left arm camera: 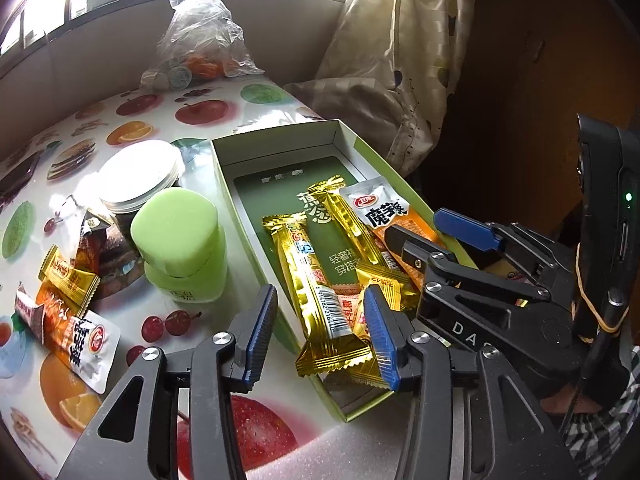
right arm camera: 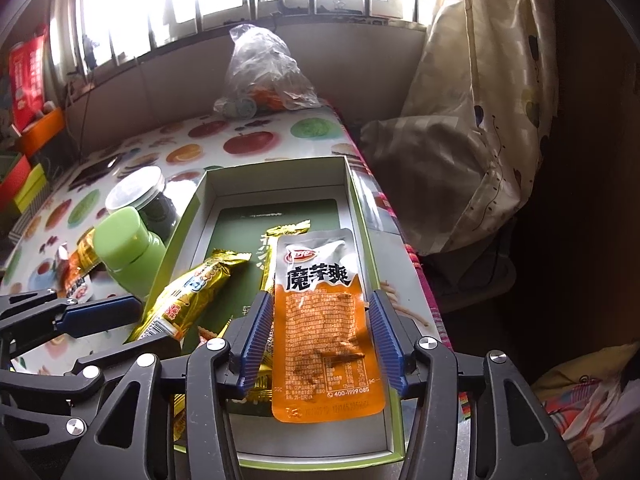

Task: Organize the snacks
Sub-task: 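Lower both snacks into the box and open both tools, then move both open tools back over the snack pile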

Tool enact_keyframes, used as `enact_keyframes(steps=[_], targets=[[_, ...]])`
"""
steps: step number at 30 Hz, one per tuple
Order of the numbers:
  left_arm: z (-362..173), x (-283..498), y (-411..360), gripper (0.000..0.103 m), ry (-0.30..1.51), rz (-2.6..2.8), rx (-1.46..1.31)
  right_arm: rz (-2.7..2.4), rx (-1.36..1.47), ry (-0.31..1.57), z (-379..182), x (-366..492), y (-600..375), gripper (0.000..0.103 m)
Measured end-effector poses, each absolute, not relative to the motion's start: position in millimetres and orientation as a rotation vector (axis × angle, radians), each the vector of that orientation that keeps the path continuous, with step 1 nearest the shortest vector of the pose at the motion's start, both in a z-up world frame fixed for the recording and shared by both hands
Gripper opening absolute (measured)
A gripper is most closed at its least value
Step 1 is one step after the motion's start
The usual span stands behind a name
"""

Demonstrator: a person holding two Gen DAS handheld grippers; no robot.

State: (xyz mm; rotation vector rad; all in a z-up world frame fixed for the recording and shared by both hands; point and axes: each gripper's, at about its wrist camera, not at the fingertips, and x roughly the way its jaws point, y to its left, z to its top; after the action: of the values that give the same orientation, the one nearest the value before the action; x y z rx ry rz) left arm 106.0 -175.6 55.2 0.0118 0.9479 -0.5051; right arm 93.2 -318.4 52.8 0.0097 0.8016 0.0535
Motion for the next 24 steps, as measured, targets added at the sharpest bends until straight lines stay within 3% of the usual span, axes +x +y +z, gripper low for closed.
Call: enact_keyframes(steps=[24], targets=[[78, 59, -105, 0.047, 0.824, -0.377, -0.015, 0.107, 0.093, 0.714, 78, 48, -282, 0.055]])
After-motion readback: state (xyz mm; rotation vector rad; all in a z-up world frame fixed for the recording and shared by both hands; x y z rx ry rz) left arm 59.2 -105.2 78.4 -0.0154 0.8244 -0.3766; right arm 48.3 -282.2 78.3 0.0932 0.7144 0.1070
